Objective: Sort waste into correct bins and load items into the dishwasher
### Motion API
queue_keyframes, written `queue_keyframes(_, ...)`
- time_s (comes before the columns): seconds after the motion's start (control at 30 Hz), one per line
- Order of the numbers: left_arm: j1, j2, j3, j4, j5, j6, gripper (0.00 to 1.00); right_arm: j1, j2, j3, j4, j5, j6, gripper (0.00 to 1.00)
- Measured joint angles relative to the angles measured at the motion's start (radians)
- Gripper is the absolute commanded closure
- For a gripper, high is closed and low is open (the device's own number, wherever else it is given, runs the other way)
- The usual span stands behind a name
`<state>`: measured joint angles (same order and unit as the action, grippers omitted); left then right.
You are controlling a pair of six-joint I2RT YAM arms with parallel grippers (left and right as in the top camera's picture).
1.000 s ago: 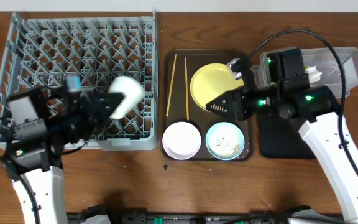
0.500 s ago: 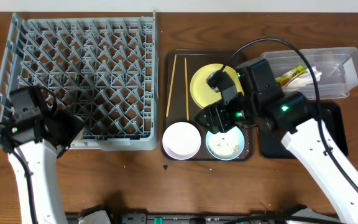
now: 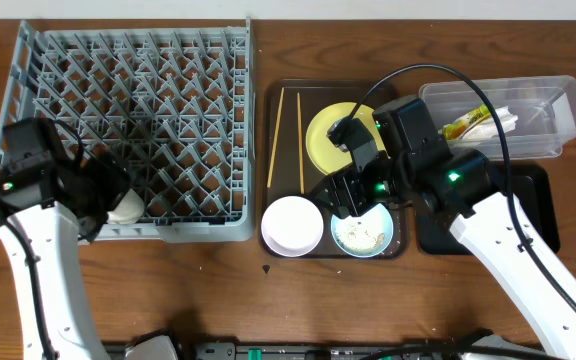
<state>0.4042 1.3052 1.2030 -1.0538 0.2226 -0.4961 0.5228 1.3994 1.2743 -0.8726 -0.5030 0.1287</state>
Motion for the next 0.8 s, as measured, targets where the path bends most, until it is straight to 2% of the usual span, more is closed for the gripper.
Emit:
queue_keyframes(0.1, 0.000, -0.024, 0.043, -0.021, 0.011, 0.009, 0.14, 0.000, 0.000, 0.000, -0.001, 0.004, 0.000, 0.38)
queue_keyframes(0.13, 0.000, -0.030, 0.045, -0.027, 0.019, 0.016, 0.20, 0.000, 0.000, 0.000, -0.002, 0.010, 0.002, 0.39)
queue_keyframes(0.2, 0.000, -0.040, 0.045, -0.050, 0.057, 0.042, 0.23, 0.000, 0.000, 0.000, -0.003, 0.038, 0.022, 0.41)
queue_keyframes(0.23, 0.000, -0.043, 0.045, -0.050, 0.079, 0.059, 0.23, 0.000, 0.000, -0.001, -0.005, 0.067, 0.046, 0.45)
queue_keyframes(0.37, -0.014, -0.106, 0.045, -0.065, 0.201, 0.175, 0.23, 0.021, -0.001, -0.048, -0.005, 0.164, 0.120, 0.48)
queue_keyframes(0.53, -0.122, -0.298, 0.046, -0.065, 0.270, 0.325, 0.23, 0.092, 0.011, -0.192, 0.020, 0.321, 0.225, 0.52)
queue_keyframes(0.63, -0.181, -0.383, 0.046, -0.065, 0.281, 0.377, 0.22, 0.106, 0.058, -0.224, 0.067, 0.376, 0.260, 0.54)
queue_keyframes(0.73, -0.238, -0.433, 0.046, -0.068, 0.291, 0.405, 0.22, 0.107, 0.112, -0.225, 0.088, 0.404, 0.294, 0.62)
queue_keyframes(0.8, -0.260, -0.438, 0.046, -0.072, 0.293, 0.414, 0.22, 0.107, 0.142, -0.225, 0.084, 0.405, 0.330, 0.63)
